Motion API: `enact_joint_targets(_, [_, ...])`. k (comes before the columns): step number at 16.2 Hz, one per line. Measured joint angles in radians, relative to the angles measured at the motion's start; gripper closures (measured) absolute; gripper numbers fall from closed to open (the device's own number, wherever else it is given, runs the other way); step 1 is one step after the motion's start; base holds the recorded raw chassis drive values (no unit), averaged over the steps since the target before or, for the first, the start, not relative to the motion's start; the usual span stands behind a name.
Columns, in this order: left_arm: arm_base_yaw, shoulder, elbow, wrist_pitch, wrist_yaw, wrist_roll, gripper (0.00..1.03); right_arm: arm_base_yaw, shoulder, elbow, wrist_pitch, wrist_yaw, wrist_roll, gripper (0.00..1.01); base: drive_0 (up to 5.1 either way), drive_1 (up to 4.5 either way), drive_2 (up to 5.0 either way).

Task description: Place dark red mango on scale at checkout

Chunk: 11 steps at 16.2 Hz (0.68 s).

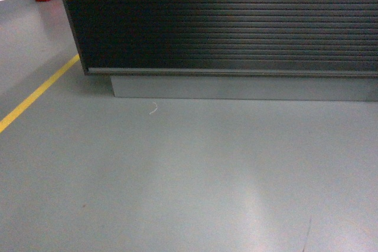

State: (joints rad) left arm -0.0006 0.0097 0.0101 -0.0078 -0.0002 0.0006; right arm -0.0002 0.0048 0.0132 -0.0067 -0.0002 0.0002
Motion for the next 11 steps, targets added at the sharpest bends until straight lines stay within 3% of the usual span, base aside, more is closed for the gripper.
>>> enact_joint_targets(11, [0.0, 0.0, 0.0, 0.002, 0.0, 0.0, 0.05, 0.0, 0.0, 0.0, 0.003, 0.0, 0.0, 0.03, 0.0, 4.33, -4.3])
